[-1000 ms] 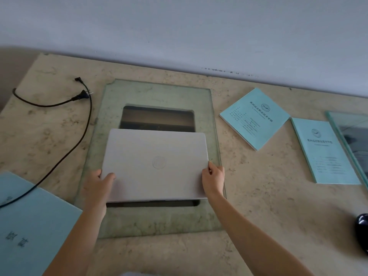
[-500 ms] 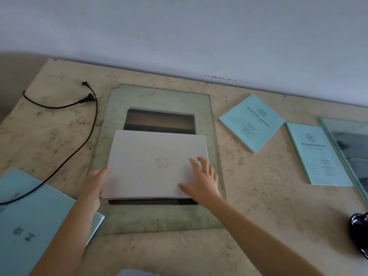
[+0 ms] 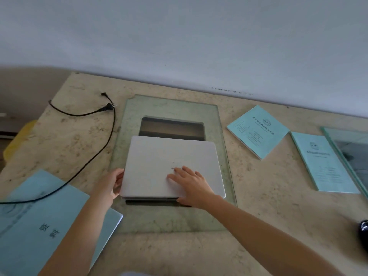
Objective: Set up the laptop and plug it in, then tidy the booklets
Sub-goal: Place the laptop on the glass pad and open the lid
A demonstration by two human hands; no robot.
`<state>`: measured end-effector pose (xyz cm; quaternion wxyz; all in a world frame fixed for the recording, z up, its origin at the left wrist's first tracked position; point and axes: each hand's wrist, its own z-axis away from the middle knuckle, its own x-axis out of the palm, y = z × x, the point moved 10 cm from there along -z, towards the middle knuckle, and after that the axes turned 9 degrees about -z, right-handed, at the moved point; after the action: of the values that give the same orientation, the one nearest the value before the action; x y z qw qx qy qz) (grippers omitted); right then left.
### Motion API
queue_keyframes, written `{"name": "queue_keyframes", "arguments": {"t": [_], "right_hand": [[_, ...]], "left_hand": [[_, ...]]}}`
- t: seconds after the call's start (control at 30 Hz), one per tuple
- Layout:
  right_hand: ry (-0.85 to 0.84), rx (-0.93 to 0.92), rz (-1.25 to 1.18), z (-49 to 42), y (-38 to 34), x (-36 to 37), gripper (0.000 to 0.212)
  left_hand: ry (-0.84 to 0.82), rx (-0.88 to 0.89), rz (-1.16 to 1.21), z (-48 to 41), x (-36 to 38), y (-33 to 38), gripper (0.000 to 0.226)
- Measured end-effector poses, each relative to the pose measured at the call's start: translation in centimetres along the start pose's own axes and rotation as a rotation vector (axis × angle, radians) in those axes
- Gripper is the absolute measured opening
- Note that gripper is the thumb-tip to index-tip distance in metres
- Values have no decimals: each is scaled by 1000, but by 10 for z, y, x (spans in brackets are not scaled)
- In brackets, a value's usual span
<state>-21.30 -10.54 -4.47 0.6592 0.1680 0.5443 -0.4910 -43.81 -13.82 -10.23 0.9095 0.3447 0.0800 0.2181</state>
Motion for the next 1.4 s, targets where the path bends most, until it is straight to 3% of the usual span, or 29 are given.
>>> {"name": "queue_keyframes", "arguments": {"t": [0.07, 0.2, 0.33, 0.47, 0.63, 0.67, 0.73, 0.8, 0.9, 1.0, 1.17, 1.4], "right_hand": [[6, -9, -12, 2, -5, -4, 70], [49, -45, -37, 8, -13, -11, 62], [75, -63, -49, 12, -15, -20, 58], [86, -43, -35, 12, -13, -25, 54], [155, -3, -74, 17, -7, -37, 42], [178, 3, -79, 19, -6, -42, 40], [264, -12, -69, 23, -7, -59, 36], [378, -44, -68, 28, -8, -81, 34], [700, -138, -130, 39, -7, -131, 33], [884, -117, -228, 35, 3, -170, 32], [970, 41, -365, 4, 25, -207, 26], [1036, 79, -169, -40, 34, -230, 22]], "left_hand": [[0, 22, -54, 1, -3, -1, 21], [-19, 205, -411, 1, -10, -1, 46], [-64, 325, -704, 1, -12, 9, 30], [-55, 507, -1056, 5, -5, 25, 37], [-130, 594, -1249, 9, 13, 33, 27], [-122, 604, -1335, 6, 15, 35, 32], [-71, 561, -1575, -1, 16, 37, 71], [-42, 530, -1770, -3, 22, 42, 91], [-55, 584, -1991, -4, 39, 50, 111], [-111, 579, -2062, -10, 48, 50, 132], [-173, 564, -2102, -15, 56, 47, 134], [-206, 553, -2110, -14, 61, 47, 134]]}}
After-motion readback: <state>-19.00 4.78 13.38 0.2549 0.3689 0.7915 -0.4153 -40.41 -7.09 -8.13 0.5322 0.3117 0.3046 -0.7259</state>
